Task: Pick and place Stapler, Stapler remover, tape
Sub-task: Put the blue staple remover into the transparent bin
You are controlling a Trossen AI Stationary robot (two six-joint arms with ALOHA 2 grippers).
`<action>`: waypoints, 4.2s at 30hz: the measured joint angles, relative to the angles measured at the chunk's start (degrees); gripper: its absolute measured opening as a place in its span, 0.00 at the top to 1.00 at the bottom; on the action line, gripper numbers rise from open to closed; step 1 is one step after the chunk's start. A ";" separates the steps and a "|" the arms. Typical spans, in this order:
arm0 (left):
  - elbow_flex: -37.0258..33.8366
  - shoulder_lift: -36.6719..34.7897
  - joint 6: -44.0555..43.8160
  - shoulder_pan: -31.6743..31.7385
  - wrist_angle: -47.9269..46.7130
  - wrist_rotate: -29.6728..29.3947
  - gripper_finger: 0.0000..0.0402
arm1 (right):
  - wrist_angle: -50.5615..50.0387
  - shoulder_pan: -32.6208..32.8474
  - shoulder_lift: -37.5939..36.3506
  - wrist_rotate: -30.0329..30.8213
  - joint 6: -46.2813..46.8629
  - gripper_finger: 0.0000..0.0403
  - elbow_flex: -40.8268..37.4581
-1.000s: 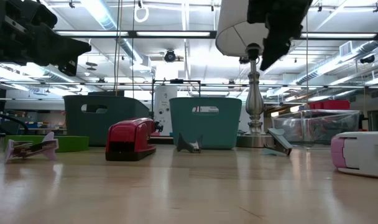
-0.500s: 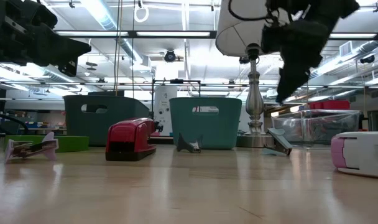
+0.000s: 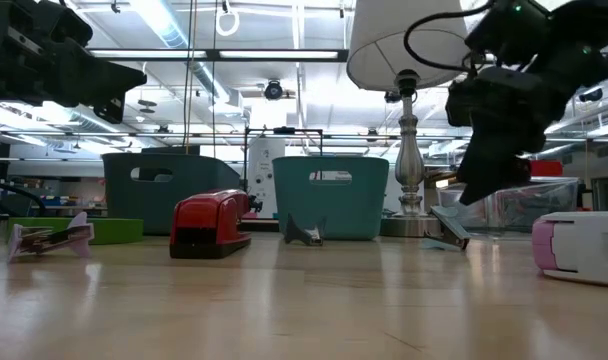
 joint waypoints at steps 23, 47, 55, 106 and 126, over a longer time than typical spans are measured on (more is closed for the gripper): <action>-0.01 0.00 0.00 0.00 0.02 -0.01 0.99 | 17.96 -5.31 3.08 -5.36 2.02 0.42 -8.52; 0.00 0.00 0.00 -0.02 0.04 -0.02 0.99 | 23.57 -5.38 8.26 -9.72 2.64 0.71 -8.52; 0.01 0.00 0.00 -0.02 0.04 -0.02 0.99 | 23.59 -5.38 8.26 -9.68 1.97 0.80 -8.52; -0.01 0.00 -0.02 0.00 0.04 -0.02 0.99 | 20.58 -5.67 -3.85 -4.58 -0.47 1.00 1.16; 0.00 0.00 -0.02 -0.01 0.03 -0.02 0.99 | -10.07 -16.58 -14.76 -1.57 -6.48 1.00 13.13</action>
